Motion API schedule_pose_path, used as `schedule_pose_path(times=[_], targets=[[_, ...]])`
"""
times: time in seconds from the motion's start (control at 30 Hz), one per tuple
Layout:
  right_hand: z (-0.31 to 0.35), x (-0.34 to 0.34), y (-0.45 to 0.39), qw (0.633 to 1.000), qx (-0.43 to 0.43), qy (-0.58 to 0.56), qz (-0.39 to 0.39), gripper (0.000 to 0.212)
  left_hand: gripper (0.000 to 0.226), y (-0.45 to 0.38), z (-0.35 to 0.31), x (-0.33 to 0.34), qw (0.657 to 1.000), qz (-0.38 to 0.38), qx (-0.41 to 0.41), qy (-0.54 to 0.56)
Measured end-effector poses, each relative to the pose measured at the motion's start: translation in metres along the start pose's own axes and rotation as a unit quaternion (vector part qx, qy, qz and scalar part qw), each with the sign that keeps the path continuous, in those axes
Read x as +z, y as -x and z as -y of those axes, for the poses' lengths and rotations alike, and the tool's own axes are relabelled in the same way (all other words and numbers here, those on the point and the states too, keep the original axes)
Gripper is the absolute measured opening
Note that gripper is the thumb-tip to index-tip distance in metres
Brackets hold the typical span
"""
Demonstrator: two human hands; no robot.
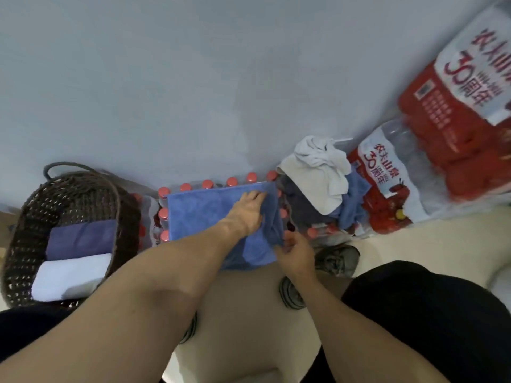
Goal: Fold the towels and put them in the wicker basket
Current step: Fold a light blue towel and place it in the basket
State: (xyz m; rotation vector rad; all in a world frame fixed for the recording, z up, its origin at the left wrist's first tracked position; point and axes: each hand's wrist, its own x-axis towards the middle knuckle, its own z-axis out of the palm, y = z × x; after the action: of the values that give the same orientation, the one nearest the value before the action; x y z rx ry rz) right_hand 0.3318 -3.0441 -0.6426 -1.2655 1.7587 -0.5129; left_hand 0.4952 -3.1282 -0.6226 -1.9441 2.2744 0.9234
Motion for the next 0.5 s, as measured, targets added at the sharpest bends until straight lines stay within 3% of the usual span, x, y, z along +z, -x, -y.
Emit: schedule_pose_path(times=[0.13,0.2,0.3,0.43,0.5], targets=[[-0.012,0.005,-0.004,0.991,-0.052,0.122,0.016,0.016,0.078,-0.01,-0.001,0.003,0.996,0.043,-0.025,-0.075],[-0.011,0.01,-0.005,0.999,-0.021,0.021,-0.037,0.026,0.082,-0.013,-0.002,0.002,0.995,0.056,-0.039,-0.077],[-0.01,0.013,-0.002,0.992,-0.054,0.102,-0.041,0.015,0.085,-0.016,-0.004,0.002,0.992,0.06,-0.055,-0.096],[-0.002,0.018,-0.002,0.999,-0.023,0.004,-0.025,0.023,0.081,-0.02,-0.01,0.007,0.991,0.035,-0.073,-0.11],[0.003,0.018,-0.007,1.0,-0.015,0.013,-0.019,0.031,0.081,-0.02,-0.01,0.008,0.99,0.031,-0.076,-0.111]])
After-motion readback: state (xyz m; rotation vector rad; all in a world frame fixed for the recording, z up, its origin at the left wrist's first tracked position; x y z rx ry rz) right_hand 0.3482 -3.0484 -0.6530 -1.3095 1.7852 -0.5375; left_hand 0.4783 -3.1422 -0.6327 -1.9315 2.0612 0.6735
